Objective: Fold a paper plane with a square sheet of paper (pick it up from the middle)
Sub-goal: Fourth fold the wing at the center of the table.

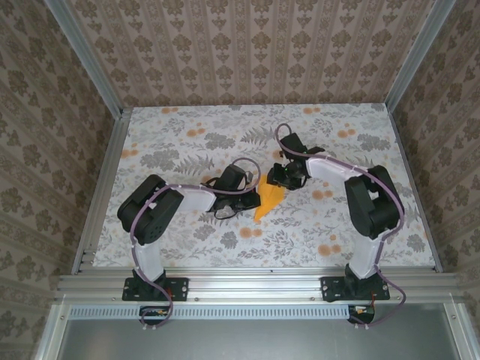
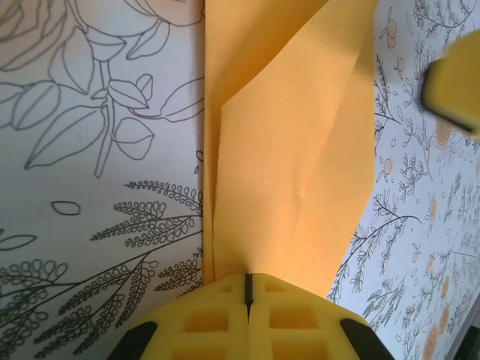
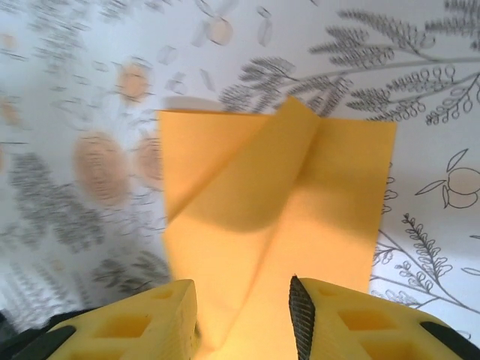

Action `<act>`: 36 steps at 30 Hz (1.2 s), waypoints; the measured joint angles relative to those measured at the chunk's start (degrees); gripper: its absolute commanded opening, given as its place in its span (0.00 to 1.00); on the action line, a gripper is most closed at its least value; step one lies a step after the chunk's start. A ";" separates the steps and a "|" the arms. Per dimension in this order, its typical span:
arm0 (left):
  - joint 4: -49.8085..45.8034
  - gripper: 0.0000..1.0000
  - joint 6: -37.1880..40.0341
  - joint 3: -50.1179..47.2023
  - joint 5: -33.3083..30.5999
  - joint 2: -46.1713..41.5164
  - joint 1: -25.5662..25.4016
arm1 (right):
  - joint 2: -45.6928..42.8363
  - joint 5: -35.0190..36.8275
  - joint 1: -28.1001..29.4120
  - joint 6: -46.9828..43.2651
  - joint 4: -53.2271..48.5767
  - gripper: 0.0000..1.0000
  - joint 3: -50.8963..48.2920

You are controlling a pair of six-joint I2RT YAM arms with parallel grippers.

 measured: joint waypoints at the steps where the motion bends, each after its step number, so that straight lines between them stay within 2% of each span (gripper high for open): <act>1: -0.11 0.01 0.09 0.07 0.09 0.02 0.00 | -1.20 -0.87 -0.02 0.00 1.09 0.36 -0.70; 7: -1.55 0.00 0.81 0.92 0.28 0.20 0.04 | -1.25 -8.35 0.42 -0.20 6.54 0.16 -1.46; 12: -2.56 0.00 1.07 1.62 0.35 0.48 0.04 | 3.58 -12.22 1.07 0.20 8.46 0.07 -1.46; 21: -2.95 0.00 1.27 1.84 0.37 0.52 0.04 | 7.98 -12.59 1.16 0.24 8.02 0.05 -1.90; 36: -3.08 0.00 1.31 2.16 0.39 0.76 -0.02 | 5.55 -11.47 1.22 -0.74 7.43 0.08 -4.09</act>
